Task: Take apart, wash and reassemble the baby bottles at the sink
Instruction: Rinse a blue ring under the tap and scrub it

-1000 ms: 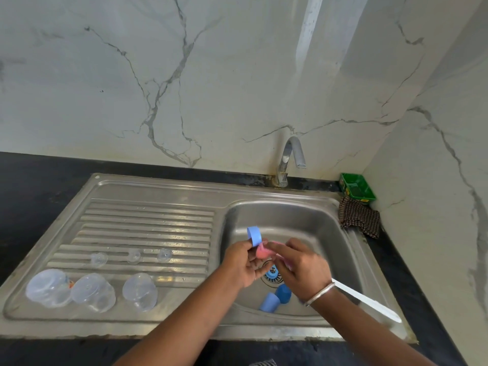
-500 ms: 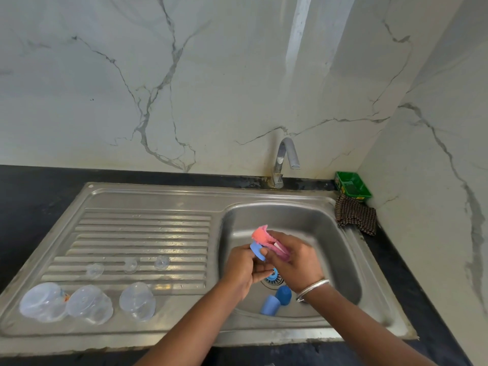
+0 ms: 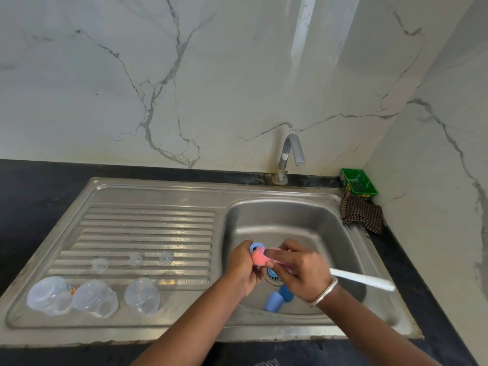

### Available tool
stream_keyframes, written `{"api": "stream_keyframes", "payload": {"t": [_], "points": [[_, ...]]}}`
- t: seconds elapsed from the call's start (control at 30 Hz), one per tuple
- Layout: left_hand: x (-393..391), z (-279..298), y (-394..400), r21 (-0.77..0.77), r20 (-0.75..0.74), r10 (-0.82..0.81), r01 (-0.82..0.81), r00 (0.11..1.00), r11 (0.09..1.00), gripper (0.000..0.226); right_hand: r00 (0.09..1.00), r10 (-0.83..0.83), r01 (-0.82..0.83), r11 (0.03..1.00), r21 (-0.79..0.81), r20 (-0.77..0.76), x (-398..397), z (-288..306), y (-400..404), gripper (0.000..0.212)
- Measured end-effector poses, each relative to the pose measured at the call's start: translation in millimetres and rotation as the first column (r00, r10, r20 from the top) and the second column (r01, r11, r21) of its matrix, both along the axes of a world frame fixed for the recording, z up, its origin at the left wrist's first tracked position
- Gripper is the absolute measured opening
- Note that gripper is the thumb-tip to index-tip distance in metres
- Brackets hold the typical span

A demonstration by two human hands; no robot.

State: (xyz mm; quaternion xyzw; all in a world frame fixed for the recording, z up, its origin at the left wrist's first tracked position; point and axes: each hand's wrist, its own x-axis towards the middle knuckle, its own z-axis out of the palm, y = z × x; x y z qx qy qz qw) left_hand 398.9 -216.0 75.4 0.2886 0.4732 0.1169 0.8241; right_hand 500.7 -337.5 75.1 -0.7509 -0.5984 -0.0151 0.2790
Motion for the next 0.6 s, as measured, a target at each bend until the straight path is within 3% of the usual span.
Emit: {"api": "stream_keyframes", "payload": {"t": [0.1, 0.17, 0.3, 0.5, 0.6], "points": [[-3, -5, 0, 0.035, -0.069, -0.064, 0.067, 0.996, 0.997, 0.033, 0.984, -0.020, 0.020, 1.000, 0.003, 0.177, 17, 2, -6, 0.029], [-4, -5, -2, 0.061, -0.068, -0.114, 0.118, 0.991, 0.991, 0.040, 0.974, -0.102, 0.094, 0.994, 0.050, 0.203, 24, 6, -4, 0.030], [0, -2, -10, 0.107, -0.022, -0.117, 0.119, 0.993, 0.987, 0.041, 0.983, -0.055, 0.046, 0.997, 0.059, 0.174, 11, 8, 9, 0.026], [3, -2, 8, 0.202, 0.032, 0.103, -0.107, 0.994, 0.974, 0.049, 0.985, -0.168, 0.167, 0.986, 0.016, 0.032, 2, -8, 6, 0.028], [4, -5, 13, 0.329, -0.003, 0.053, -0.049, 0.999, 0.943, 0.055, 0.982, -0.173, 0.175, 0.984, 0.020, -0.076, -2, -14, 1, 0.031]]}}
